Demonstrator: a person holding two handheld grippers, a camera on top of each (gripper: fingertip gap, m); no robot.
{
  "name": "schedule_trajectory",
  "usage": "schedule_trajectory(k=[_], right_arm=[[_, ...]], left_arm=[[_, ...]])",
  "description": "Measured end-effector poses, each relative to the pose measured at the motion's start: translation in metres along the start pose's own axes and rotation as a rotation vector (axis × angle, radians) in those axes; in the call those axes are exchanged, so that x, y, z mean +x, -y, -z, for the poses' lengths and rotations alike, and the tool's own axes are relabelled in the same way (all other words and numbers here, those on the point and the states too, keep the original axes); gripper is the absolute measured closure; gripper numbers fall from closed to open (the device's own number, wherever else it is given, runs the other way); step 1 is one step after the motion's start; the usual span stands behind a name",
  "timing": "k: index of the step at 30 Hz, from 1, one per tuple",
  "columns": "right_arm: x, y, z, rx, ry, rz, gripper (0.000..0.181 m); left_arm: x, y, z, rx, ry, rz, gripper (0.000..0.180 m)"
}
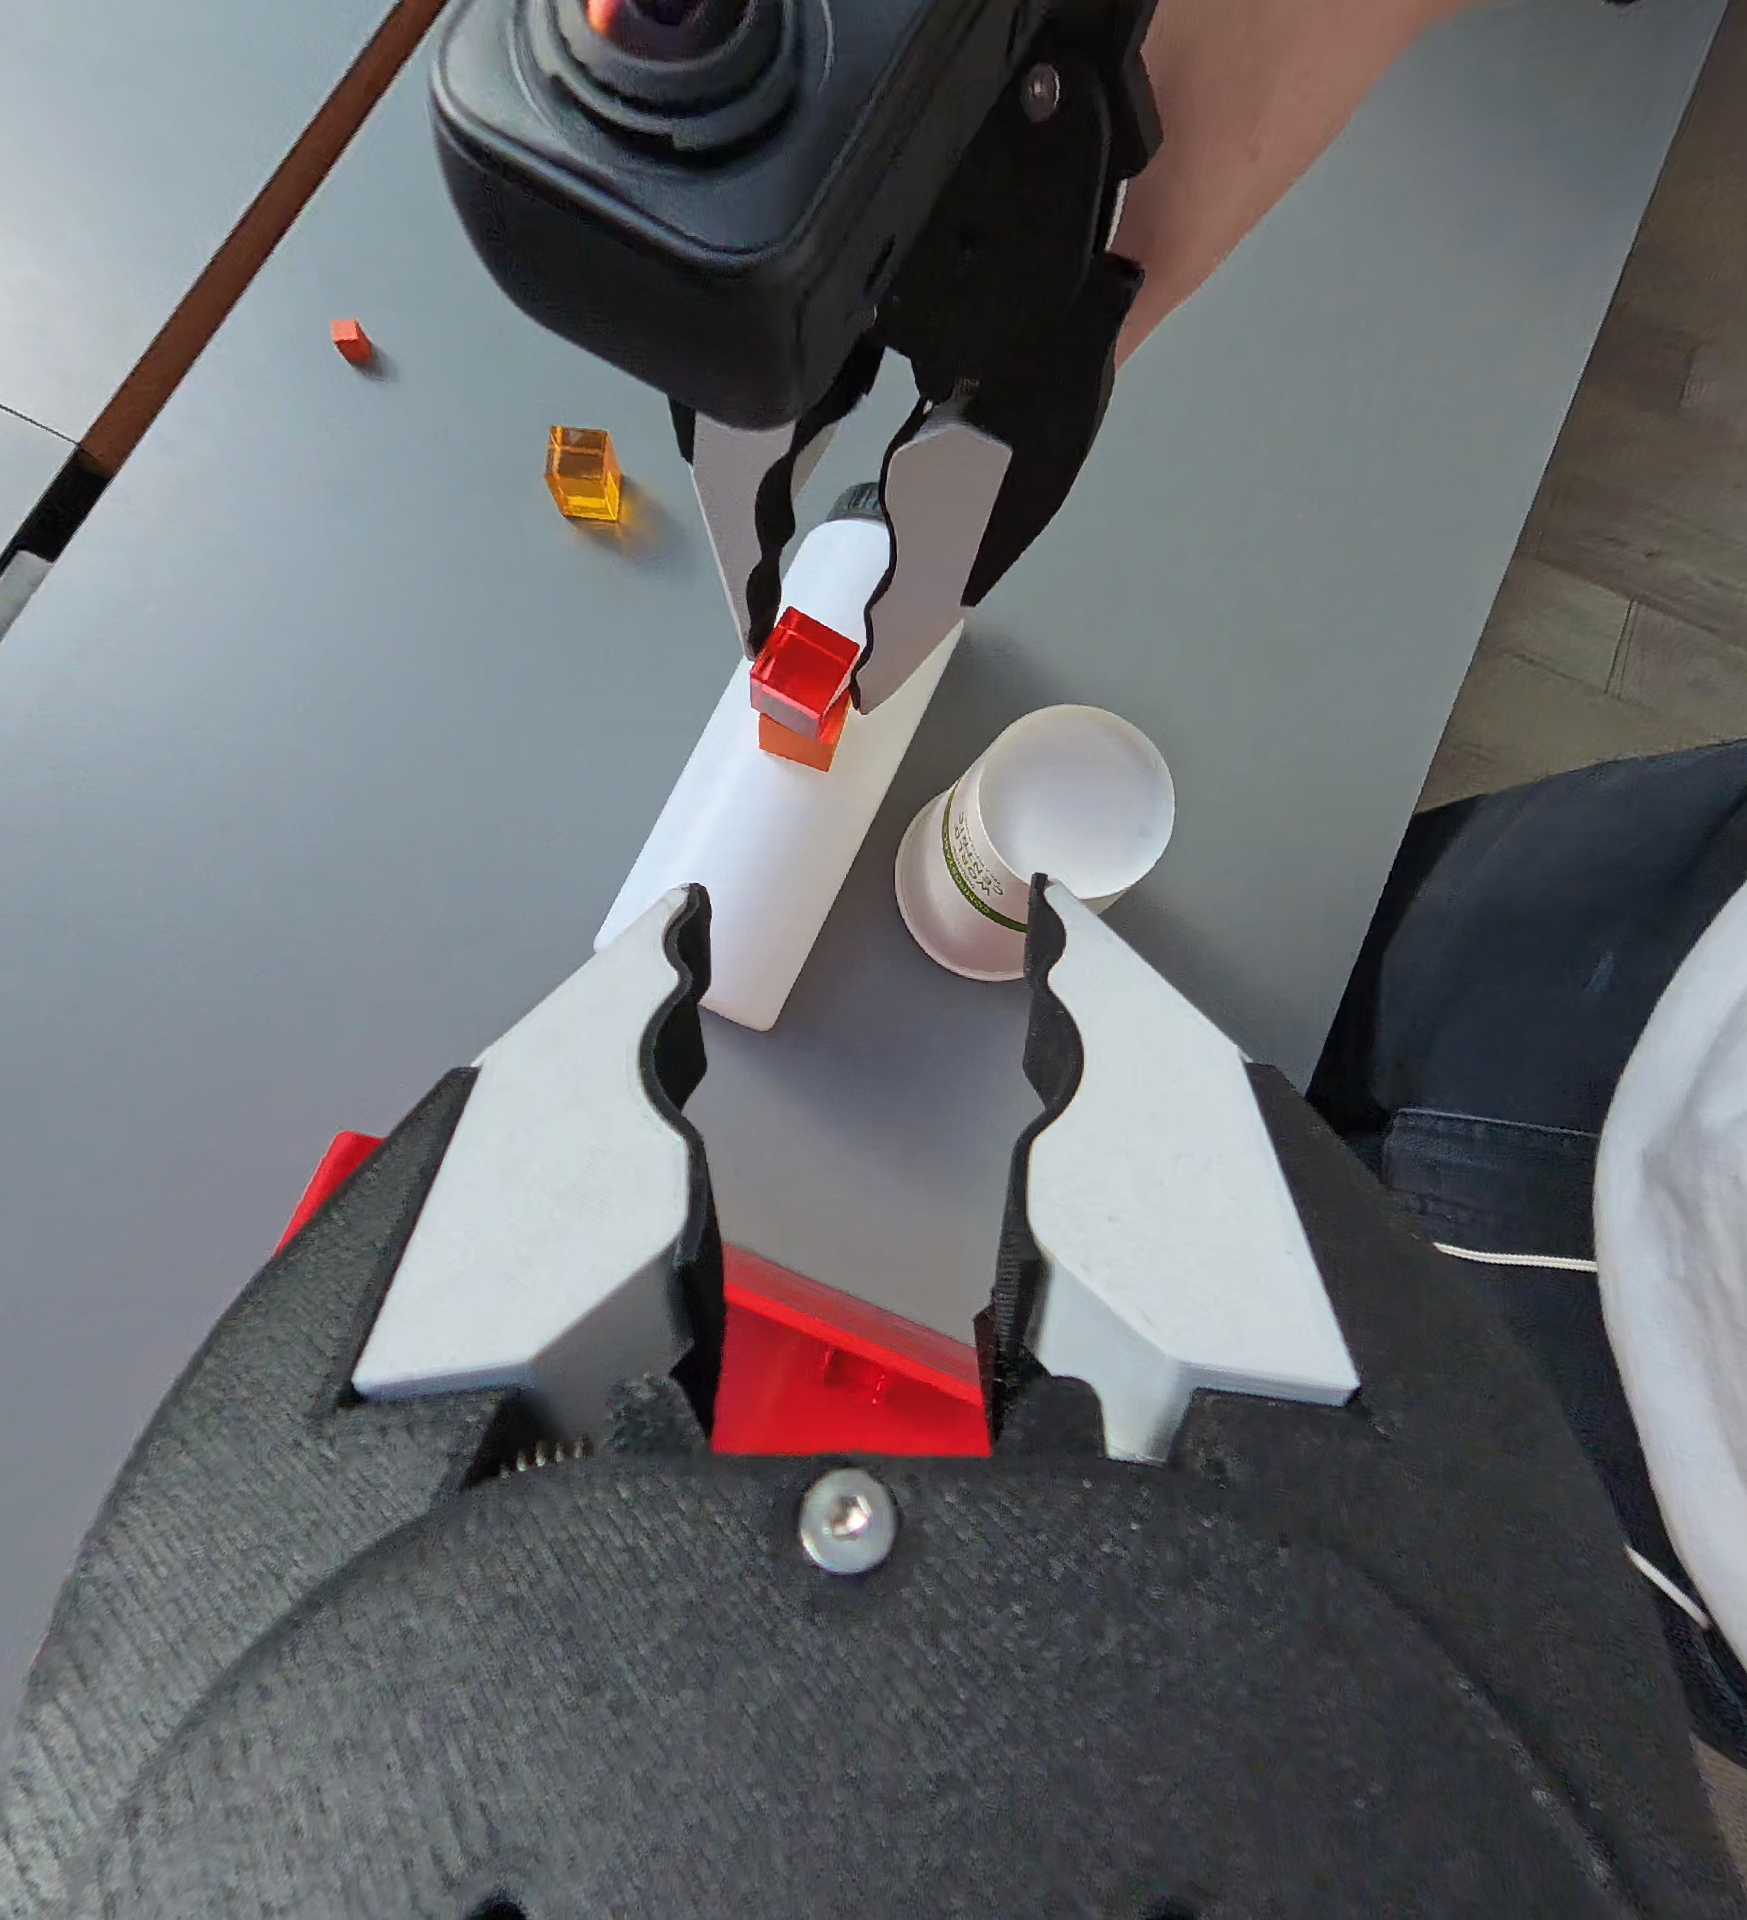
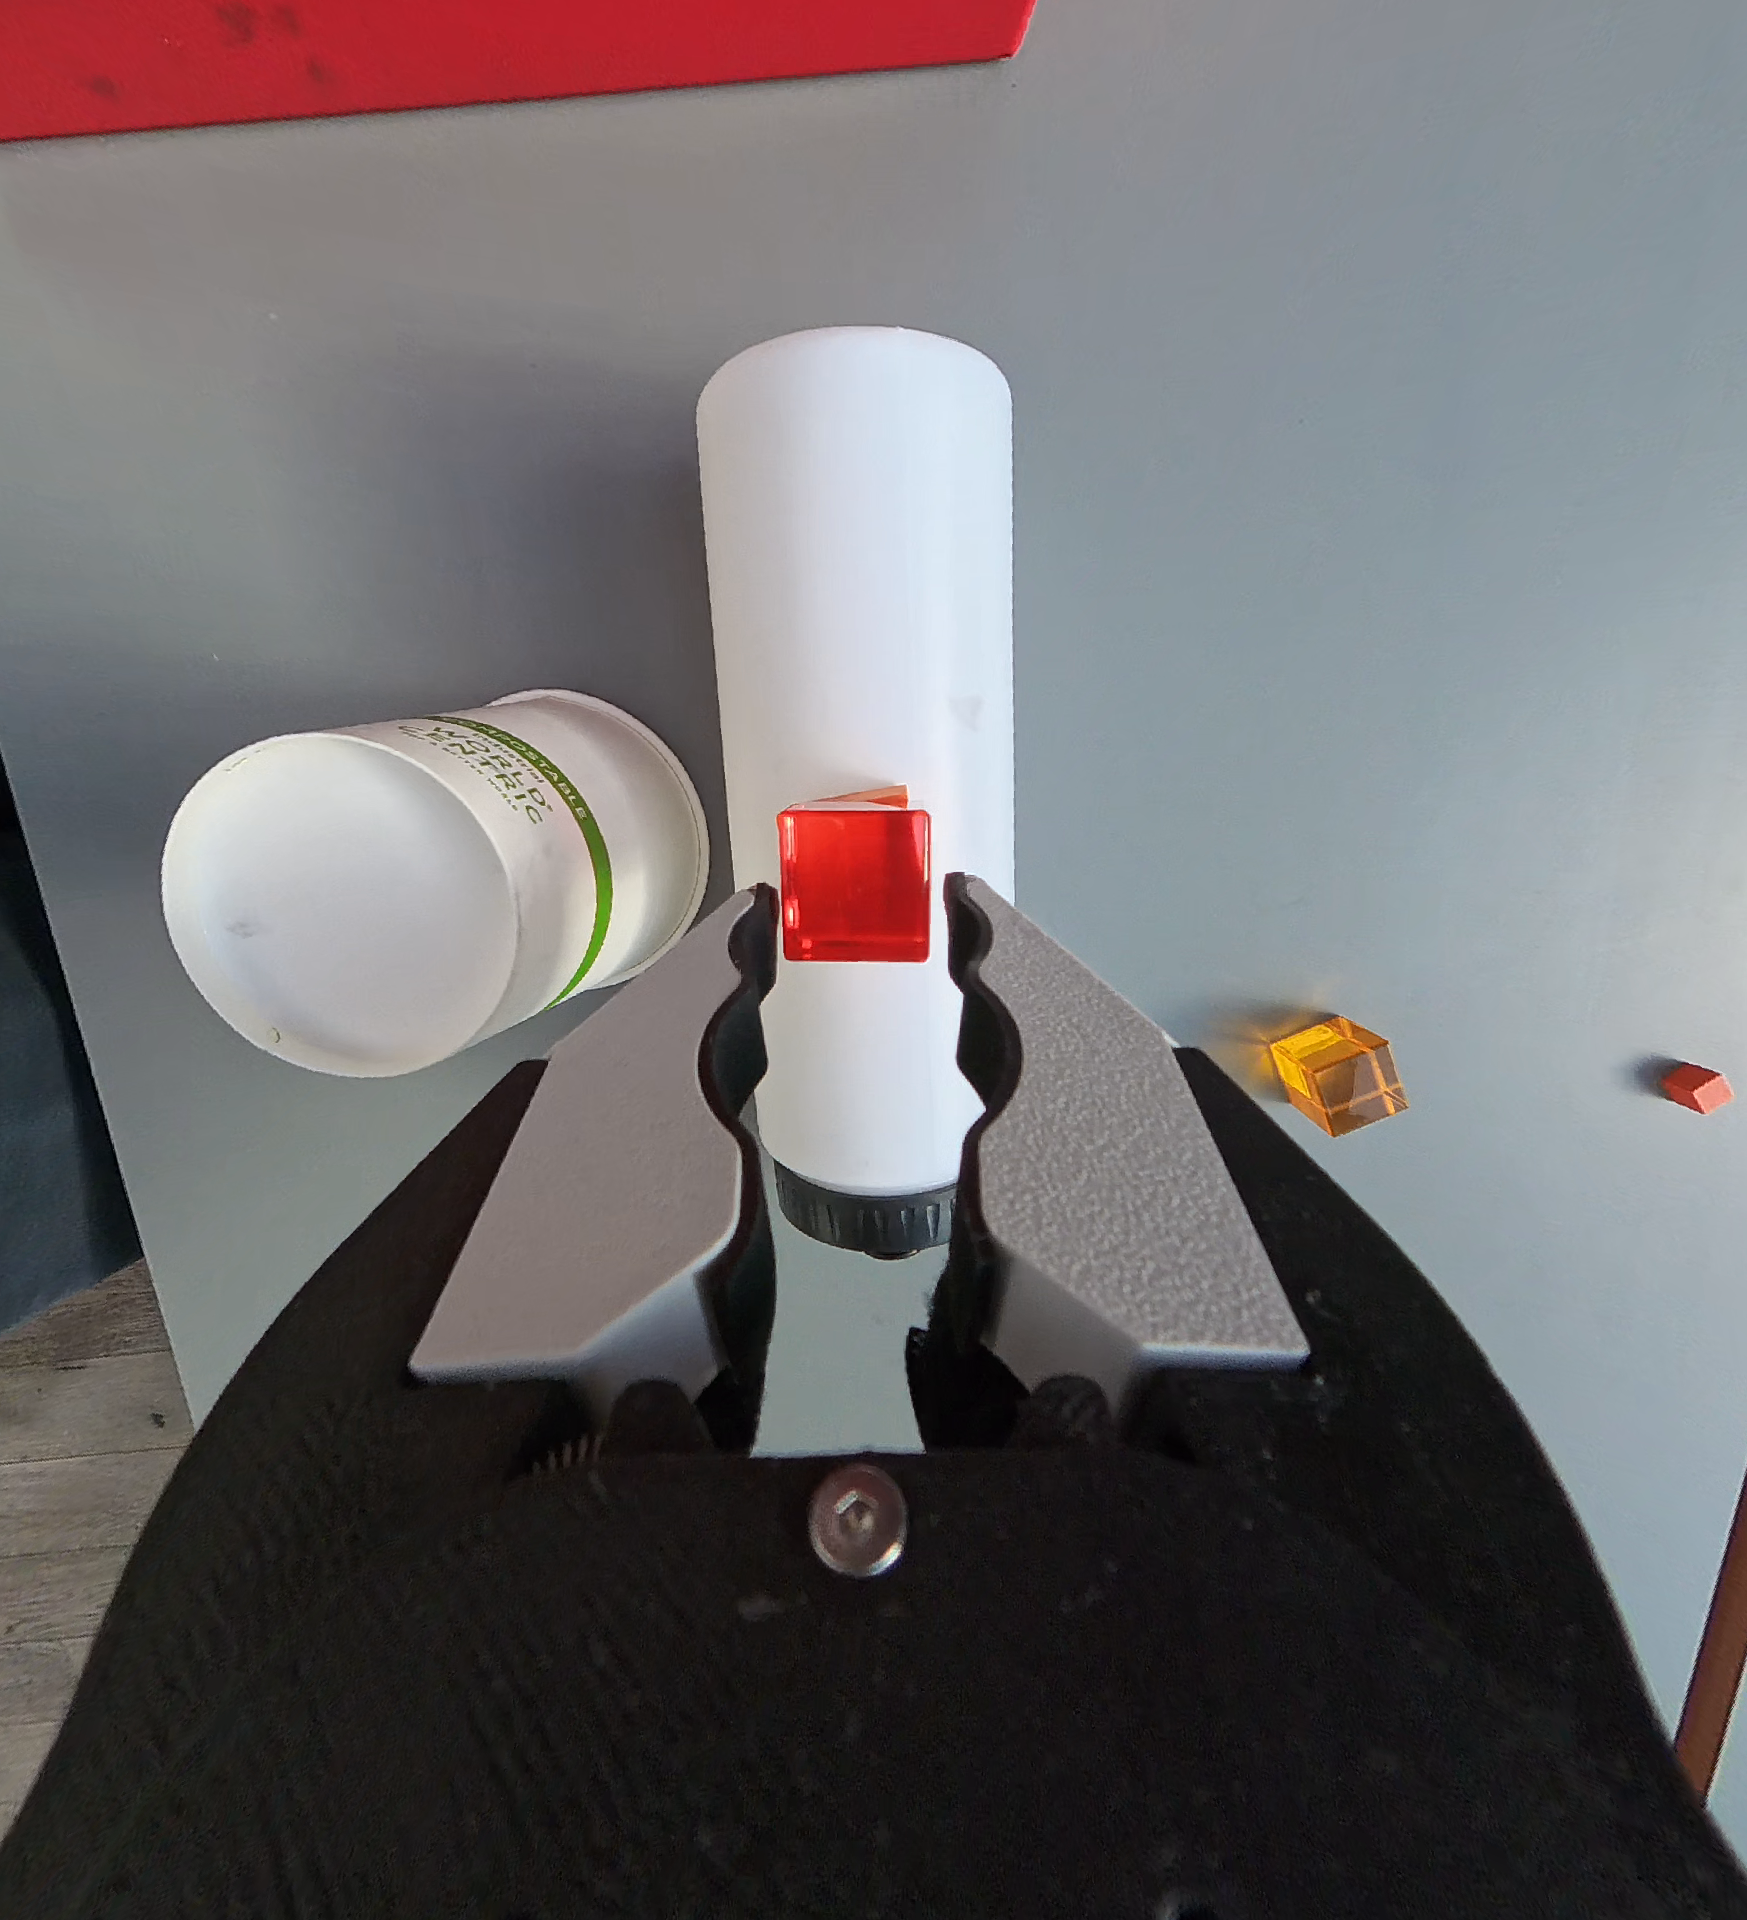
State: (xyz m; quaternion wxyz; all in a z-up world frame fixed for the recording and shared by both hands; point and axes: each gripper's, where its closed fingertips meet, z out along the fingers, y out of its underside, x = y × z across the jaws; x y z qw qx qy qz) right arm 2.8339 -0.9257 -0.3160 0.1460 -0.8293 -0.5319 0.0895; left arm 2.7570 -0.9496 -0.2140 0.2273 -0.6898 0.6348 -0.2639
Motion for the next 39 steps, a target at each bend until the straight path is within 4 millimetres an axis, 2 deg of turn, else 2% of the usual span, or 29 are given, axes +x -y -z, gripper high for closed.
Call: schedule_trajectory(k=[4,6,8,12,19,26,34,39], right_arm=[[-0.002,-0.003,-0.005,-0.01,-0.005,0.017,0.147],[-0.003,-0.004,-0.008,-0.004,-0.003,0.013,0.147],[-0.002,-0.003,-0.01,0.004,-0.008,0.012,0.148],[-0.002,-0.002,-0.013,0.014,-0.007,0.015,0.151],[0.005,0.0,-0.013,0.029,-0.046,0.035,0.154],[0.009,0.0,-0.013,0.008,-0.091,0.11,0.154],[0.01,-0.002,-0.013,0.019,-0.05,-0.026,0.154],[0.011,-0.003,-0.014,0.009,-0.069,-0.022,0.15]], left_arm=[[-0.009,-0.012,-0.055,-0.121,0.011,-0.144,0.127],[-0.011,-0.016,-0.071,-0.128,-0.014,-0.1,0.125],[-0.013,-0.016,-0.077,-0.108,-0.025,-0.06,0.125],[-0.018,-0.007,-0.07,-0.016,-0.003,-0.022,0.127],[-0.025,-0.014,-0.063,-0.004,0.026,0.011,0.131],[-0.021,-0.021,-0.059,-0.008,0.013,0.036,0.132],[-0.02,-0.02,-0.055,0.004,0.003,0.059,0.135],[-0.019,-0.022,-0.054,-0.007,-0.001,0.06,0.135]])
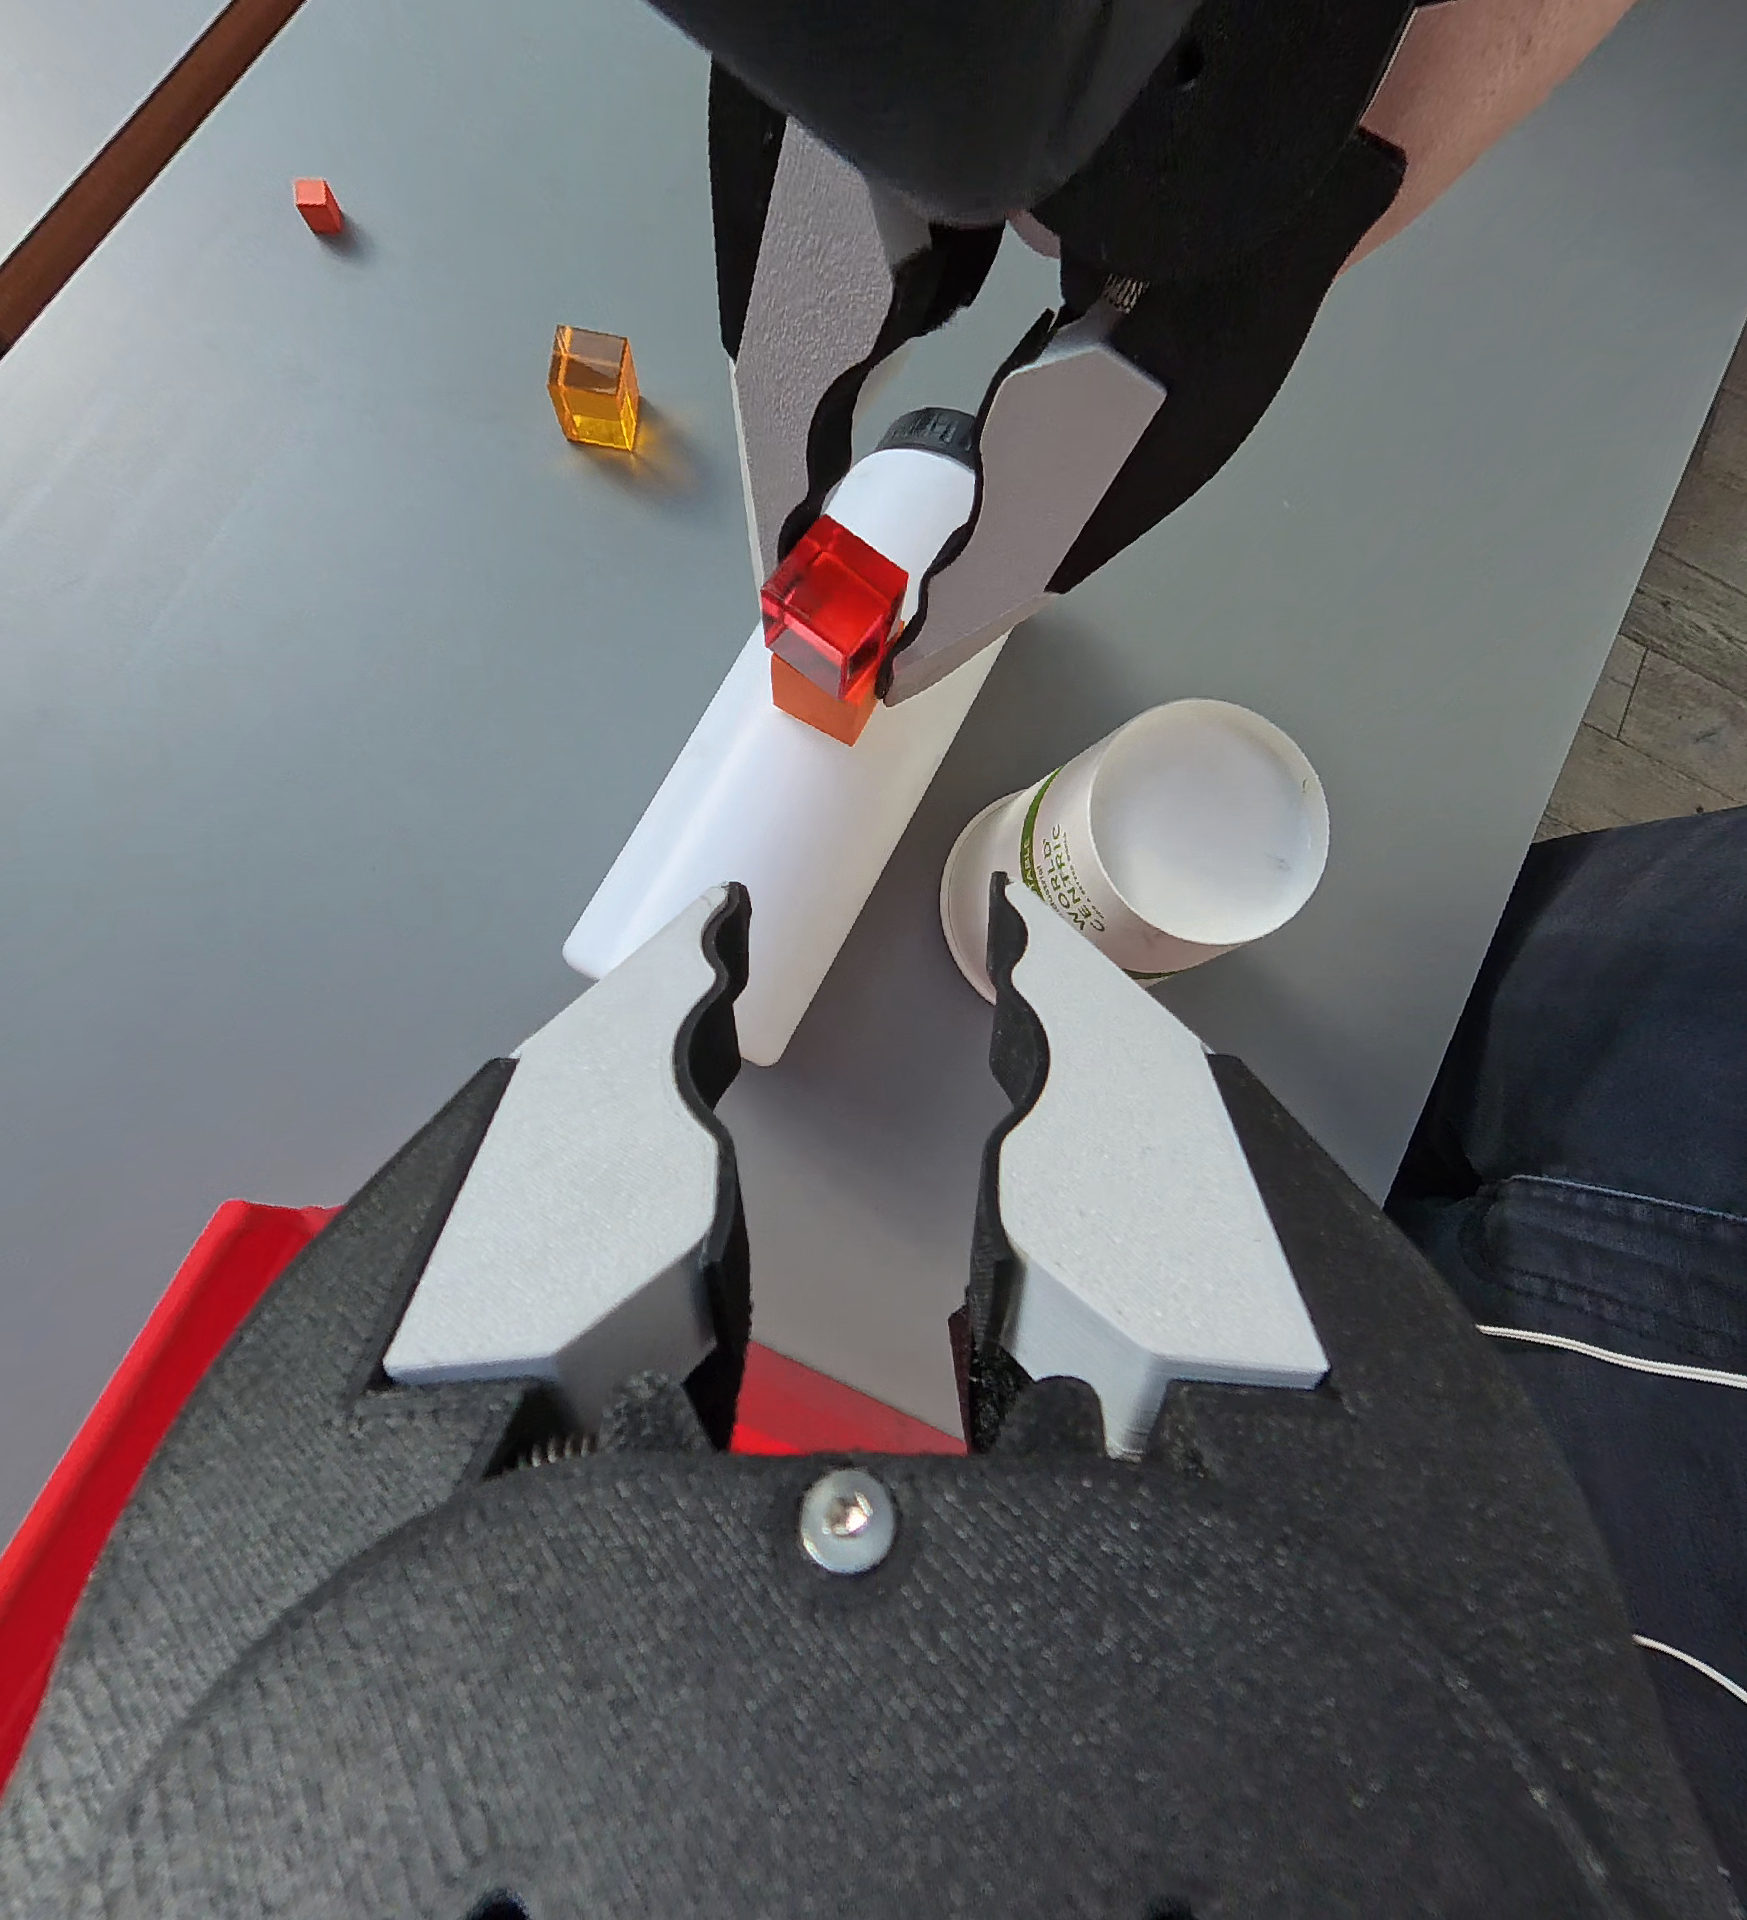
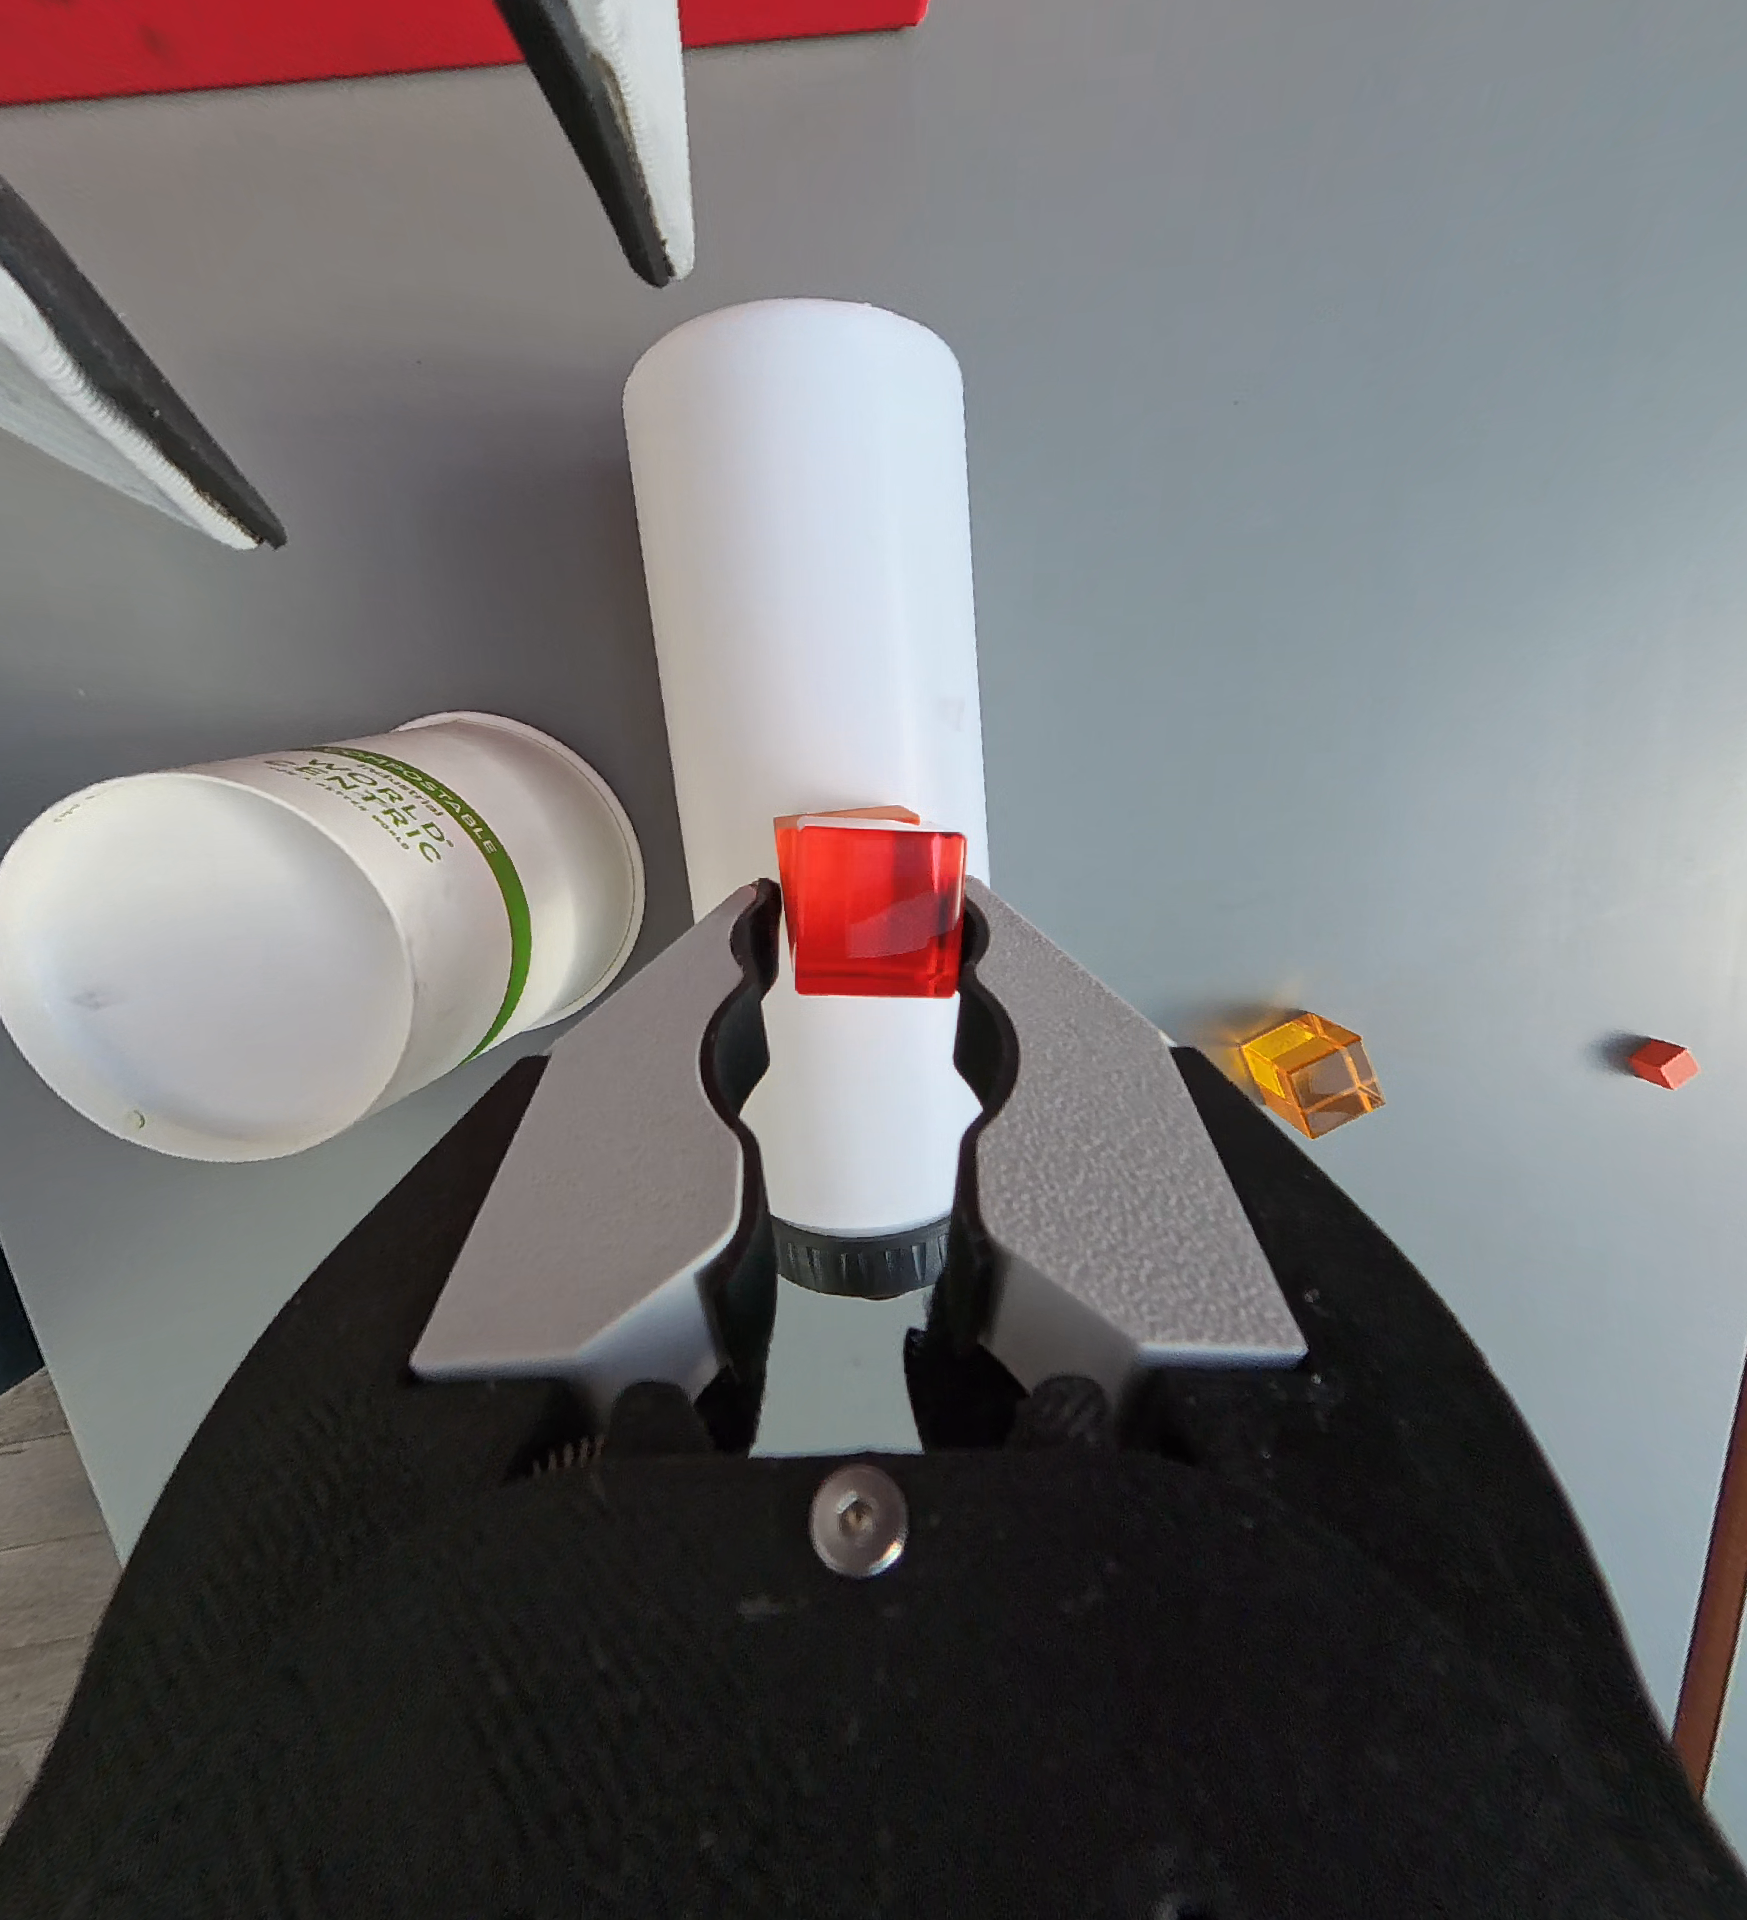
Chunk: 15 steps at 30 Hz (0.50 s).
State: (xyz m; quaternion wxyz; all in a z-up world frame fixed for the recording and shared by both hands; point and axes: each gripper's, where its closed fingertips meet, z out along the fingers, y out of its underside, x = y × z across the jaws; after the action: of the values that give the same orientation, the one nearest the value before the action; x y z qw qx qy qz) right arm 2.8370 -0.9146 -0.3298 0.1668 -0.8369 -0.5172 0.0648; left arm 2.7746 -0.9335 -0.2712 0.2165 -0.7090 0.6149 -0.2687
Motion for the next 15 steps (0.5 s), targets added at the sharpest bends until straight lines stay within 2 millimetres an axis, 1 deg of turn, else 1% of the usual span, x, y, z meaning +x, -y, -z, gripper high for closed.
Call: schedule_trajectory(k=[3,9,15], right_arm=[[-0.0006,-0.0004,-0.0012,-0.003,-0.008,0.008,0.147],[-0.0003,0.0025,0.0019,0.02,-0.048,0.045,0.15],[0.0003,0.0033,0.004,0.033,-0.08,0.067,0.145]], left_arm=[[0.0007,-0.0008,0.0005,-0.001,-0.003,0.003,0.135],[0.0034,-0.0038,0.0012,-0.004,-0.011,0.014,0.135],[0.0063,-0.0034,0.002,0.002,-0.016,0.02,0.136]])
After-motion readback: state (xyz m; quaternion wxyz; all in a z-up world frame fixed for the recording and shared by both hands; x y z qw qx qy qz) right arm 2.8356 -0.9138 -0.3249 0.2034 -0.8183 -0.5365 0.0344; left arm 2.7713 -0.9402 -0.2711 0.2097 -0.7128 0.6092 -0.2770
